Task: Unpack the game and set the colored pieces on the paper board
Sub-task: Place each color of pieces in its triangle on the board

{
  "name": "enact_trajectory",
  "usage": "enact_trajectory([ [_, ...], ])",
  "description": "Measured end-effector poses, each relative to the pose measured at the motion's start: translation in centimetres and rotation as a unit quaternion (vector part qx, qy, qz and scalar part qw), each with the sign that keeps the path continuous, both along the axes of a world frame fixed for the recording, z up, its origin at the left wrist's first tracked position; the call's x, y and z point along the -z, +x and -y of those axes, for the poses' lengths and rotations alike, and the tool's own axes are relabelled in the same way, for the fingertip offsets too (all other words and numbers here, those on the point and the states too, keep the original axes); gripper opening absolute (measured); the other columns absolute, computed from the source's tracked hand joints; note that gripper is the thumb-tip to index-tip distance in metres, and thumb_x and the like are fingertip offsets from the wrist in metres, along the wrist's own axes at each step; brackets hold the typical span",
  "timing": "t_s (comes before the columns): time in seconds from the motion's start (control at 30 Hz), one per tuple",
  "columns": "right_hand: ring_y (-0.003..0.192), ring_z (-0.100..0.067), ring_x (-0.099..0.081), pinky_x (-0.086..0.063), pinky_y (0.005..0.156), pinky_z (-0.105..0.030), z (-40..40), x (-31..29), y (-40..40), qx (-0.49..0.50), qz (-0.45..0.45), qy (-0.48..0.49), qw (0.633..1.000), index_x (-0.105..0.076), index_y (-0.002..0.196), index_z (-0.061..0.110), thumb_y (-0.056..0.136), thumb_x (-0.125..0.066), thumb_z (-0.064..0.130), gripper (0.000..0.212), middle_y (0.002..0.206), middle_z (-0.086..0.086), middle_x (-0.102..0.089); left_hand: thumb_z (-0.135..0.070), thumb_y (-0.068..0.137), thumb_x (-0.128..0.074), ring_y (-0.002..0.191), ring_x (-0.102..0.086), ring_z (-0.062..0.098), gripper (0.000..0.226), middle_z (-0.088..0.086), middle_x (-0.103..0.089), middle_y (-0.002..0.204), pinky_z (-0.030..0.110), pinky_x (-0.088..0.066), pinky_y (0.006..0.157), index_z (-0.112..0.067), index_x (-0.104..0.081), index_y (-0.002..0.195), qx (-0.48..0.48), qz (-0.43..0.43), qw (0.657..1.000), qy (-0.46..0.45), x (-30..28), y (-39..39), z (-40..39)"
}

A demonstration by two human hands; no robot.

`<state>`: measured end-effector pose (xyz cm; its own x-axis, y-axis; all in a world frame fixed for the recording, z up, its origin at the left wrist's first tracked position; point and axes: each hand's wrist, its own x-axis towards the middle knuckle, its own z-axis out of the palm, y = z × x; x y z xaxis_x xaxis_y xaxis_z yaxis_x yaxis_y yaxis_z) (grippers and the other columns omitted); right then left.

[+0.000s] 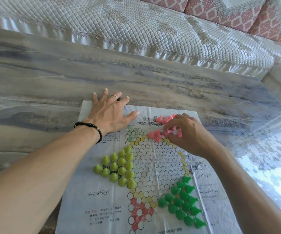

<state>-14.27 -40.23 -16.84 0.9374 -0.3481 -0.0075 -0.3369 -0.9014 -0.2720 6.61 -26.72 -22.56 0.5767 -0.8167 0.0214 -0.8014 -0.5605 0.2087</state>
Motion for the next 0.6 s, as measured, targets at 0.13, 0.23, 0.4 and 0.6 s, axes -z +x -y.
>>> enact_trajectory([
  [0.13,0.080,-0.013,-0.057,-0.047,0.079,-0.033,-0.09,-0.79,-0.55,0.007,0.033,-0.030,0.999,-0.072,0.095,0.016,0.085,-0.068,0.020,0.012,0.078,0.016,-0.059,-0.076,0.085,-0.026,0.146,-0.007,0.035,0.076,0.004,-0.023,0.158,0.063,-0.004,0.114,-0.031,-0.033,0.147,-0.001,-0.005,1.000,-0.001,0.09,0.01,0.05],
  [0.23,0.072,-0.007,-0.061,-0.052,0.072,-0.028,-0.04,-1.18,-0.72,-0.006,-0.016,-0.036,0.999,-0.074,0.088,0.015,0.088,-0.065,0.021,0.011,0.076,0.006,-0.068,-0.076,0.085,-0.025,0.146,-0.006,0.035,0.076,0.004,-0.022,0.158,0.063,-0.003,0.114,-0.031,-0.032,0.147,-0.003,-0.007,1.000,-0.002,0.20,0.17,0.02],
  [0.4,0.073,-0.008,-0.066,-0.056,0.072,-0.032,-0.74,-0.60,-0.51,-0.021,-0.094,-0.027,0.995,-0.074,0.082,0.018,0.086,-0.066,0.018,0.009,0.078,0.006,-0.072,-0.076,0.085,-0.025,0.146,-0.007,0.035,0.078,0.004,-0.022,0.158,0.064,-0.003,0.114,-0.031,-0.032,0.147,-0.001,-0.003,1.000,0.001,0.20,0.12,-0.04],
  [0.6,0.061,0.008,-0.055,-0.044,0.062,-0.006,-0.99,-0.84,-0.71,0.011,-0.071,0.026,0.997,-0.074,0.094,0.017,0.085,-0.071,0.021,0.011,0.083,0.007,-0.071,-0.076,0.085,-0.026,0.146,-0.007,0.036,0.077,0.004,-0.022,0.158,0.064,-0.004,0.114,-0.031,-0.032,0.147,0.000,0.002,1.000,-0.001,0.21,0.10,-0.07],
])
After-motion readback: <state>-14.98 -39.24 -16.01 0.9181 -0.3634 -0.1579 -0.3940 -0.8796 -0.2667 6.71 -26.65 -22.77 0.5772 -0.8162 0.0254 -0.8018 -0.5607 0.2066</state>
